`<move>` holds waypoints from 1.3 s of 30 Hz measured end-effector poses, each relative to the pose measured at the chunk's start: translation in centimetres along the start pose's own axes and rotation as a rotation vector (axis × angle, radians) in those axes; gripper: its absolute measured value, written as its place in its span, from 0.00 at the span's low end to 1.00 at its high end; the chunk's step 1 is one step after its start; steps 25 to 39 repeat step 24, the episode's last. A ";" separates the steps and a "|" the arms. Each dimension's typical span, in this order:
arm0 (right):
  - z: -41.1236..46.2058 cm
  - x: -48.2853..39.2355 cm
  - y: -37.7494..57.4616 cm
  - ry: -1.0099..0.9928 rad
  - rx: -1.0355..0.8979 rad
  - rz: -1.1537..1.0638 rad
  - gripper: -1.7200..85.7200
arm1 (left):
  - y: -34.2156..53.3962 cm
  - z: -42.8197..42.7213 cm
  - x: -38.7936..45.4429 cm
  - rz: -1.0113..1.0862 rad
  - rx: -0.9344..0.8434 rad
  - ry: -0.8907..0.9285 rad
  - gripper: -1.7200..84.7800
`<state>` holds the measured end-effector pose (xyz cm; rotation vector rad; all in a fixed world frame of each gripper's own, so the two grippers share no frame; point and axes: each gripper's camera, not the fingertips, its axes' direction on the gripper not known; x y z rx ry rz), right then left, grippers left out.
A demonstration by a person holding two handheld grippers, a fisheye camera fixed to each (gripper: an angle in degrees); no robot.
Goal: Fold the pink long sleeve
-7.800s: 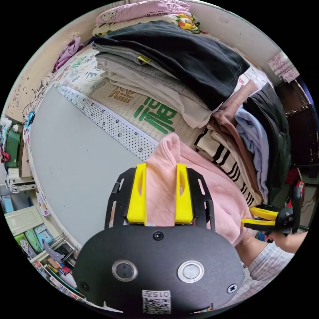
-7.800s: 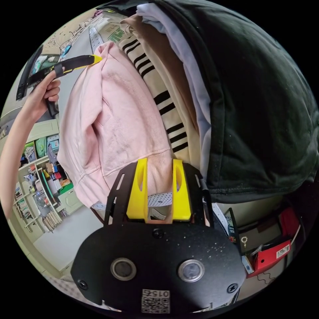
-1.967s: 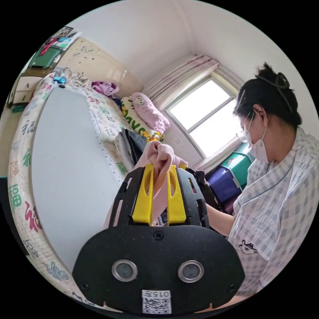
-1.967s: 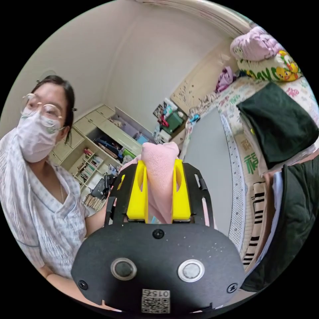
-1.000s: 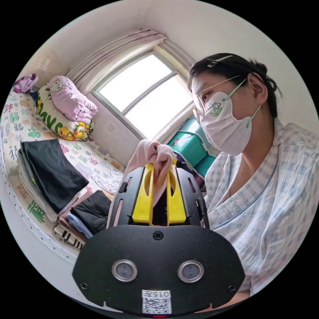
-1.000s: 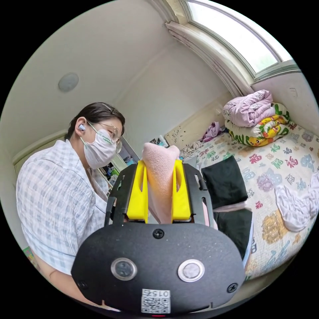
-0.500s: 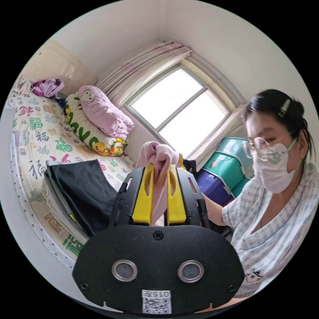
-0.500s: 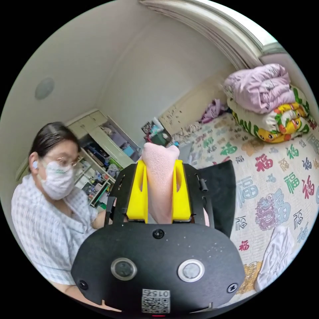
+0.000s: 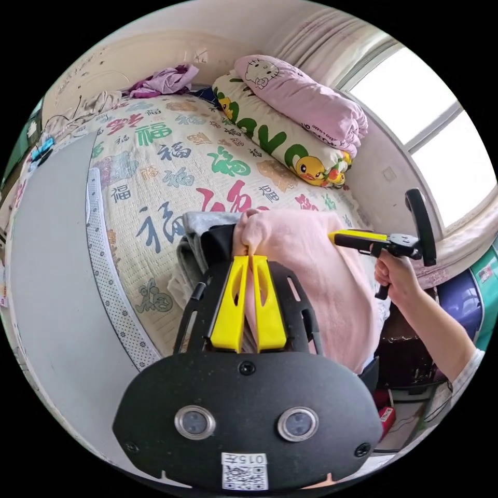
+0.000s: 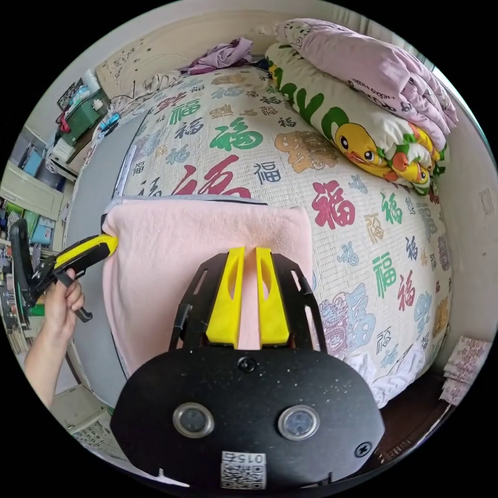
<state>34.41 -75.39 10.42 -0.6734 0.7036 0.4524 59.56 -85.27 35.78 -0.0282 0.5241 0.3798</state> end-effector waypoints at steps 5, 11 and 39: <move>-4.4 2.9 5.8 -0.285 0.211 -0.006 0.07 | 1.5 -0.8 -0.8 -0.032 0.104 0.099 0.05; -5.1 0.9 20.5 -0.484 0.114 0.007 0.09 | 11.4 -1.6 0.2 -0.088 0.000 0.299 0.09; 1.3 -2.6 25.5 -0.429 -0.112 0.114 0.04 | 19.3 1.8 2.2 -0.178 -0.201 0.402 0.09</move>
